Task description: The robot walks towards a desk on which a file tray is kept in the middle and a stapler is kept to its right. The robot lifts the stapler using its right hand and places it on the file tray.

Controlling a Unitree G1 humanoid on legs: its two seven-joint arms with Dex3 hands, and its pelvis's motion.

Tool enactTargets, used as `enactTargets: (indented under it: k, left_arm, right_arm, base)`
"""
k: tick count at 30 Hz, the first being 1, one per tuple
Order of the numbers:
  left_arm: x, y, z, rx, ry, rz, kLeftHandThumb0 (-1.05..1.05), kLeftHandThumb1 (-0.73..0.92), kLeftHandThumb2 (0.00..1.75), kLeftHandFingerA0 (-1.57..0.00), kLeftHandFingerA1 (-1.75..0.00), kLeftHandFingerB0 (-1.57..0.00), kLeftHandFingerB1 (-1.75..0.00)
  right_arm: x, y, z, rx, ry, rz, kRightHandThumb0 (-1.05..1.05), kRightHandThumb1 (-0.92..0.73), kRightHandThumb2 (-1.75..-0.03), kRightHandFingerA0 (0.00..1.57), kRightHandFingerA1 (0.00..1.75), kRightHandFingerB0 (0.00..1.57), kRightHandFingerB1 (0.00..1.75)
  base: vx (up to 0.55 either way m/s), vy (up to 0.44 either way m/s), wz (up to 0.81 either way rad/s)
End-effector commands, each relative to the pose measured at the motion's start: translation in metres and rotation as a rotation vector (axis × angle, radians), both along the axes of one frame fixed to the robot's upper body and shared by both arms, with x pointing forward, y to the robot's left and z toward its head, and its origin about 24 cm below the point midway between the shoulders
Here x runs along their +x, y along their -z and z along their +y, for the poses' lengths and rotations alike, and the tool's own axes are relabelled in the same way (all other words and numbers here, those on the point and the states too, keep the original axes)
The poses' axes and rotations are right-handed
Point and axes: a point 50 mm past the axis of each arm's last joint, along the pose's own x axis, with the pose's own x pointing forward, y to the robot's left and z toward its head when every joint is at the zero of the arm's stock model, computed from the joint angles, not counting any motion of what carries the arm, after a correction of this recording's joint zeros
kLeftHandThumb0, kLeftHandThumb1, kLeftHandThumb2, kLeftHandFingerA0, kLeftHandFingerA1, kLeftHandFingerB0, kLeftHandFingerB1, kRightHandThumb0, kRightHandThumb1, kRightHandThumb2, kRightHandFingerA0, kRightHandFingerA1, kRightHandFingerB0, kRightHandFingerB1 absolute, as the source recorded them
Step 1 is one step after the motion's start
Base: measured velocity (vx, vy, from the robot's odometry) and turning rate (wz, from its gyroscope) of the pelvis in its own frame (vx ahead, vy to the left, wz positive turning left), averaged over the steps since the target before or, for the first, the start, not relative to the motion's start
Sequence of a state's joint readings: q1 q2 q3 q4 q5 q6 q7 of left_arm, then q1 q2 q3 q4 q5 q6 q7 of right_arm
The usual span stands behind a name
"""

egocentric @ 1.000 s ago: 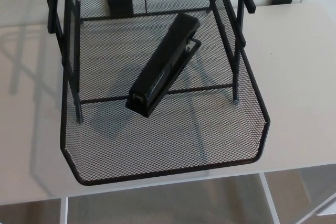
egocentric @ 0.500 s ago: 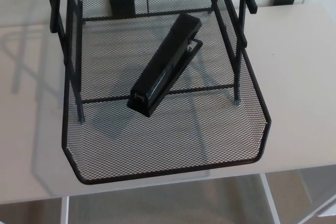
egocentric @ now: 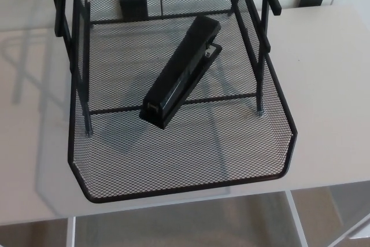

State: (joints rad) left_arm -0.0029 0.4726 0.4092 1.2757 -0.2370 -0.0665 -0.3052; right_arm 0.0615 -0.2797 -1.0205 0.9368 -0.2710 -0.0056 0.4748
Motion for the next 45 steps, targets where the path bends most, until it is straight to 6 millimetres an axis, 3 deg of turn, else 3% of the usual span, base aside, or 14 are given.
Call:
enactTargets:
  k: [1, 3, 5, 14, 15, 16, 22, 24, 25, 26, 31, 34, 43, 45]
  left_arm:
    - [-0.007, -0.004, 0.007, 0.057, 0.026, 0.042, -1.05, 0.82, 0.86, -0.44, -1.5, -0.32, -1.37]
    - [-0.006, -0.004, 0.007, 0.054, 0.028, 0.039, -1.05, 0.82, 0.85, -0.44, -1.51, -0.34, -1.37]
    - [-0.007, -0.004, 0.007, 0.056, 0.033, 0.042, -1.05, 0.82, 0.86, -0.43, -1.49, -0.34, -1.36]
    - [-0.007, -0.004, 0.008, 0.034, -0.011, 0.018, -1.05, 0.81, 0.83, -0.37, -1.47, -0.27, -1.36]
    - [-0.007, -0.005, 0.008, 0.038, -0.015, 0.021, -1.05, 0.82, 0.84, -0.42, -1.53, -0.29, -1.39]
    - [-0.006, -0.005, 0.008, 0.044, -0.008, 0.025, -1.05, 0.82, 0.85, -0.41, -1.51, -0.29, -1.38]
    - [-0.007, -0.005, 0.008, 0.035, -0.001, 0.014, -1.05, 0.78, 0.87, -0.39, -1.52, -0.27, -1.39]
    - [-0.005, -0.005, 0.008, 0.035, -0.009, 0.015, -1.05, 0.8, 0.88, -0.41, -1.53, -0.3, -1.39]
    - [-0.005, -0.005, 0.008, 0.037, -0.004, 0.016, -1.05, 0.8, 0.87, -0.41, -1.53, -0.29, -1.39]
    - [-0.005, -0.005, 0.008, 0.034, -0.003, 0.013, -1.05, 0.81, 0.87, -0.38, -1.53, -0.28, -1.39]
    - [-0.005, -0.006, 0.008, 0.024, 0.002, 0.008, -1.05, 0.81, 0.86, -0.37, -1.51, -0.27, -1.37]
    - [-0.005, -0.006, 0.008, 0.029, -0.001, 0.011, -1.05, 0.8, 0.88, -0.39, -1.51, -0.28, -1.37]
    - [-0.005, -0.006, 0.008, 0.034, 0.018, 0.01, -1.05, 0.81, 0.87, -0.39, -1.51, -0.3, -1.38]
    - [-0.005, -0.007, 0.009, 0.032, 0.011, 0.009, -1.05, 0.81, 0.86, -0.37, -1.48, -0.28, -1.36]
  right_arm:
    - [0.001, -0.009, -0.002, -0.181, -0.11, -0.068, -0.85, -0.37, -0.77, 0.25, 0.61, 0.25, 0.6]
    - [0.001, -0.008, -0.002, -0.175, -0.117, -0.065, -0.85, -0.48, -0.55, 0.24, 0.58, 0.25, 0.59]
    - [0.002, -0.006, -0.001, -0.177, -0.126, -0.047, -0.86, -0.37, -0.78, 0.26, 0.59, 0.24, 0.58]
    - [0.005, -0.009, -0.001, -0.221, -0.187, -0.03, -0.88, -0.49, -0.57, 0.31, 0.63, 0.24, 0.59]
    - [0.007, -0.008, 0.0, -0.221, -0.179, -0.034, -0.9, -0.41, -0.84, 0.43, 0.73, 0.22, 0.59]
    - [0.007, -0.007, 0.0, -0.211, -0.166, -0.047, -0.85, -0.47, -0.55, 0.38, 0.72, 0.27, 0.6]
    - [0.007, -0.008, 0.0, -0.232, -0.216, -0.033, -0.91, -0.5, -0.56, 0.35, 0.61, 0.25, 0.58]
    - [0.007, -0.008, 0.001, -0.23, -0.195, -0.052, -0.86, -0.39, -0.83, 0.35, 0.67, 0.24, 0.61]
    - [0.007, -0.008, 0.001, -0.228, -0.206, -0.053, -0.88, -0.49, -0.57, 0.32, 0.65, 0.24, 0.6]
    - [0.008, -0.008, 0.001, -0.228, -0.218, -0.053, -0.92, -0.4, -0.69, 0.52, 0.73, 0.23, 0.62]
    - [0.01, -0.007, 0.0, -0.233, -0.214, -0.043, -0.89, -0.49, -0.57, 0.36, 0.62, 0.25, 0.58]
    - [0.01, -0.006, 0.0, -0.239, -0.227, -0.02, -0.98, -0.39, -0.7, 0.65, 0.83, 0.27, 0.57]
    - [0.01, -0.008, -0.001, -0.236, -0.244, -0.018, -0.91, -0.5, -0.57, 0.4, 0.63, 0.28, 0.55]
    - [0.012, -0.006, 0.001, -0.221, -0.211, -0.038, -0.9, -0.36, -0.79, 0.73, 0.9, 0.27, 0.57]
  base:
    - [0.0, 0.0, 0.0]
    - [0.0, 0.0, 0.0]
    - [0.0, 0.0, 0.0]
    - [0.0, 0.0, 0.0]
    - [0.0, 0.0, 0.0]
    - [0.0, 0.0, 0.0]
    - [0.0, 0.0, 0.0]
    - [0.0, 0.0, 0.0]
    - [0.0, 0.0, 0.0]
    - [0.0, 0.0, 0.0]
    - [0.0, 0.0, 0.0]
    - [0.0, 0.0, 0.0]
    - [0.0, 0.0, 0.0]
    - [0.0, 0.0, 0.0]
